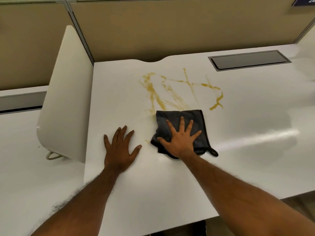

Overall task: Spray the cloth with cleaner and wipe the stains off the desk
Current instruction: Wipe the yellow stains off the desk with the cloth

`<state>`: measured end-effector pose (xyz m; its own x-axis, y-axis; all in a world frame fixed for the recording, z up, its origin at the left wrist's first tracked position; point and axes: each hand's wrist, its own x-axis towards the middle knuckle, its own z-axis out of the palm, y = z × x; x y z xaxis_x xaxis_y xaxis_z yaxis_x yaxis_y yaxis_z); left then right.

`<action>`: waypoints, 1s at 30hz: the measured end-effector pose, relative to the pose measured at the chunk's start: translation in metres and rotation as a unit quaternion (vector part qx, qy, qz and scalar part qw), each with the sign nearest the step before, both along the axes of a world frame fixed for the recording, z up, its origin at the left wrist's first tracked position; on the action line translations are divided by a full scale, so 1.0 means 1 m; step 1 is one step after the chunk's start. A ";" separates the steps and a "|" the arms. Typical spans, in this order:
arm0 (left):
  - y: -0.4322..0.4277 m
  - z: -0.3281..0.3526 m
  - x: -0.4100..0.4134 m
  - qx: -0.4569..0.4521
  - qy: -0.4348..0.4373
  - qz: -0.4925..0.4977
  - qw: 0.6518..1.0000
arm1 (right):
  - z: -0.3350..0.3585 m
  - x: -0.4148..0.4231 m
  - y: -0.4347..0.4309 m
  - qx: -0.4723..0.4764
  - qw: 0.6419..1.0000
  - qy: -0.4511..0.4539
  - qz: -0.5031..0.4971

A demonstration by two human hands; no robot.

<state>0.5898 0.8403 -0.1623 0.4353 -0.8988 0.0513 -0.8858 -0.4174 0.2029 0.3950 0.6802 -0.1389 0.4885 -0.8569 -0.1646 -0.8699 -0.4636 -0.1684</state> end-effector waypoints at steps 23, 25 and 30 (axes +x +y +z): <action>0.000 0.006 -0.002 -0.014 0.022 0.007 1.000 | 0.001 -0.031 -0.016 -0.015 1.000 -0.022 0.016; 0.000 0.005 -0.002 -0.015 0.019 0.005 1.000 | 0.003 -0.012 -0.006 -0.009 1.000 -0.013 -0.024; -0.002 0.006 -0.001 -0.005 0.015 0.001 1.000 | -0.003 -0.029 0.004 -0.033 0.977 -0.003 0.212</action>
